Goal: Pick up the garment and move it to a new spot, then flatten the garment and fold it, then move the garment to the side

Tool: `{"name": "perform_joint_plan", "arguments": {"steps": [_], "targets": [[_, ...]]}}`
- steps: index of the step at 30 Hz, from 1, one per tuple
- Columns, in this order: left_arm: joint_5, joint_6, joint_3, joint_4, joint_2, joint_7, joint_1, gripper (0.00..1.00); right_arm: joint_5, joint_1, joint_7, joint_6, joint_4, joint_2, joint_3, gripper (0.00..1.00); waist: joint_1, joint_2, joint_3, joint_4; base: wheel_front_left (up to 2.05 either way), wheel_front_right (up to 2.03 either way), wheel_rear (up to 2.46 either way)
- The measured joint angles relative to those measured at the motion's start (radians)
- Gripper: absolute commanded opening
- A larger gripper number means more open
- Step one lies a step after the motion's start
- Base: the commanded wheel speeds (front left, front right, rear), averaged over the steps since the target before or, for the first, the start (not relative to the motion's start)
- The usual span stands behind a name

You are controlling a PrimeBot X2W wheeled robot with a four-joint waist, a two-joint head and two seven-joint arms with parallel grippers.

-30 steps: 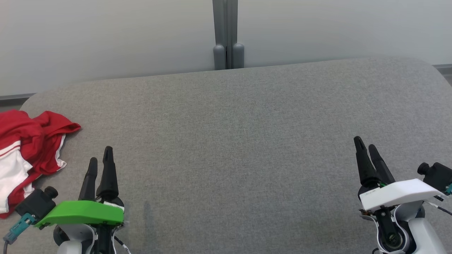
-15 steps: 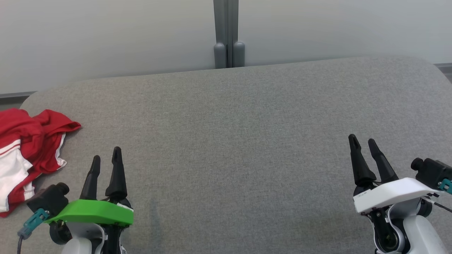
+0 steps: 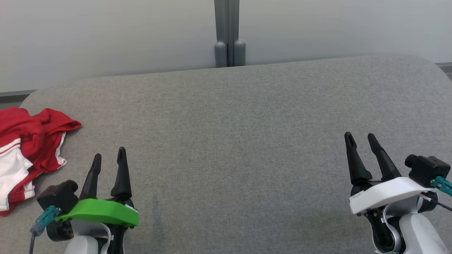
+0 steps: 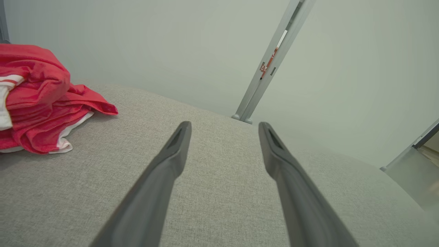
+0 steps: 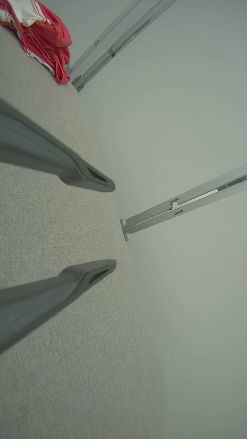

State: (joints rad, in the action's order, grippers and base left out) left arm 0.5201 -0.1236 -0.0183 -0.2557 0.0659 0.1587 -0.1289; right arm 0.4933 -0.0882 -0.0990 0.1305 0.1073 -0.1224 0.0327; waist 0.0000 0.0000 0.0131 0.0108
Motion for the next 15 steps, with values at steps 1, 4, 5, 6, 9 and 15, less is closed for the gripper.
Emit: {"name": "perform_joint_plan", "arguments": {"steps": [1, 4, 5, 6, 9, 15], "targets": [[-0.009, 0.000, 0.000, -0.002, 0.000, 0.002, 0.000, 1.00, -0.008, 0.000, 0.000, 0.000, -0.002, 0.000, 0.001, 1.00, 0.0000, 0.0000, 0.000, 0.000, 0.00, 0.00, 0.00], [-0.037, 0.000, -0.003, -0.009, 0.000, 0.009, 0.000, 1.00, -0.033, 0.001, -0.006, 0.000, -0.009, 0.003, 0.001, 1.00, 0.0000, 0.0000, 0.001, 0.001, 0.00, 0.00, 0.00], [-0.044, 0.001, -0.004, -0.011, -0.001, 0.012, 0.000, 1.00, -0.043, 0.001, -0.008, 0.000, -0.012, 0.004, 0.000, 1.00, 0.0000, 0.0000, 0.001, 0.001, 0.00, 0.00, 0.00], [-0.052, 0.001, -0.004, -0.015, -0.001, 0.015, -0.001, 1.00, -0.056, 0.001, -0.008, 0.000, -0.015, 0.005, 0.000, 1.00, 0.0000, 0.0000, 0.002, 0.001, 0.00, 0.00, 0.00], [-0.081, 0.002, -0.005, -0.024, -0.002, 0.020, -0.001, 1.00, -0.082, 0.002, -0.009, 0.000, -0.021, 0.008, 0.000, 1.00, 0.0000, 0.0000, 0.002, 0.002, 0.00, 0.00, 0.00], [-0.128, 0.009, -0.006, -0.040, -0.003, 0.036, -0.005, 1.00, -0.133, 0.007, -0.014, 0.000, -0.030, 0.012, -0.002, 1.00, 0.0000, 0.0000, 0.002, 0.004, 0.00, 0.00, 0.00]]}}
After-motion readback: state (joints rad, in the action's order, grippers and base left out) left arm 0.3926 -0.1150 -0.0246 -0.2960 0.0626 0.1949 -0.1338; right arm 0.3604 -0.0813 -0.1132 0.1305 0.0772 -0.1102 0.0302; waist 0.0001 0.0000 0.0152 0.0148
